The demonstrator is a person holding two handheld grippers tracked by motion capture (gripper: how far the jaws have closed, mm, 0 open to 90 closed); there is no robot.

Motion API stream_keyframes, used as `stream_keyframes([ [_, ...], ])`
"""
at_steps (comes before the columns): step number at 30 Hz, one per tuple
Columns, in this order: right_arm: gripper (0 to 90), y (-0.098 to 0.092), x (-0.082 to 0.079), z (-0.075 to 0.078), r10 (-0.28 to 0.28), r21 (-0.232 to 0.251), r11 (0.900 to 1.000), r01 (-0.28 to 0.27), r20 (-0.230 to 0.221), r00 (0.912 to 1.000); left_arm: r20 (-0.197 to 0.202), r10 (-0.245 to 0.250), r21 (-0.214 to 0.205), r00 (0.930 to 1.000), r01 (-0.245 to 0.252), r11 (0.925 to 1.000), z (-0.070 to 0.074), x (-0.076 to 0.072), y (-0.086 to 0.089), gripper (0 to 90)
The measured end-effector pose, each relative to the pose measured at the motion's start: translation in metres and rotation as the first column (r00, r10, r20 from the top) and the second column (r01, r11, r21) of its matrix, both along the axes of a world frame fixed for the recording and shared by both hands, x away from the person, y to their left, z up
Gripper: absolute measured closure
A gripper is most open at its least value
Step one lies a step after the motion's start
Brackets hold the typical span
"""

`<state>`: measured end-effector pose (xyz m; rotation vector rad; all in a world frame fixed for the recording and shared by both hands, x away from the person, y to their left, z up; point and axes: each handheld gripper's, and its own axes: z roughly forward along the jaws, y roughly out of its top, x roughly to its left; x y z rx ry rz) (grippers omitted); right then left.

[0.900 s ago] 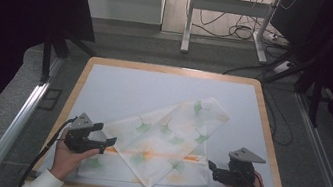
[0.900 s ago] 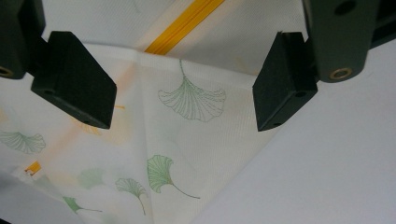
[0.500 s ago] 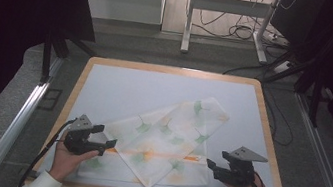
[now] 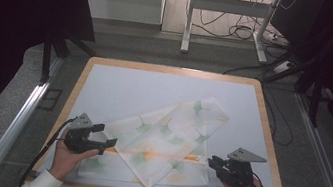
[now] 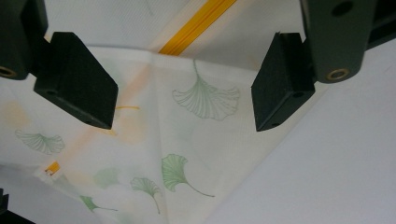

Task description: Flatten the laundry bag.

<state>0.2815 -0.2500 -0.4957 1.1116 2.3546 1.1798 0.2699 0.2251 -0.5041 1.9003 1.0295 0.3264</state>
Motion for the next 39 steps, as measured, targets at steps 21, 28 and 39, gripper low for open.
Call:
stream_keyframes([
  [21,88.8,0.019,-0.005,-0.004,0.093,-0.032,0.9951,-0.093,-0.027,0.9954,-0.001,-0.093,0.048,0.9956,0.093,0.9945,0.005,-0.005,-0.032,22.4],
  [28,88.8,0.026,-0.005,-0.007,0.111,-0.041,0.9928,-0.112,-0.037,0.9932,0.009,-0.092,0.058,0.9957,0.092,0.9941,0.006,-0.006,-0.037,22.2],
  [39,88.9,0.047,-0.008,-0.018,0.166,-0.078,0.982,-0.172,-0.081,0.9828,0.007,-0.185,0.108,0.9827,0.183,0.9771,0.006,-0.013,-0.069,22.0],
])
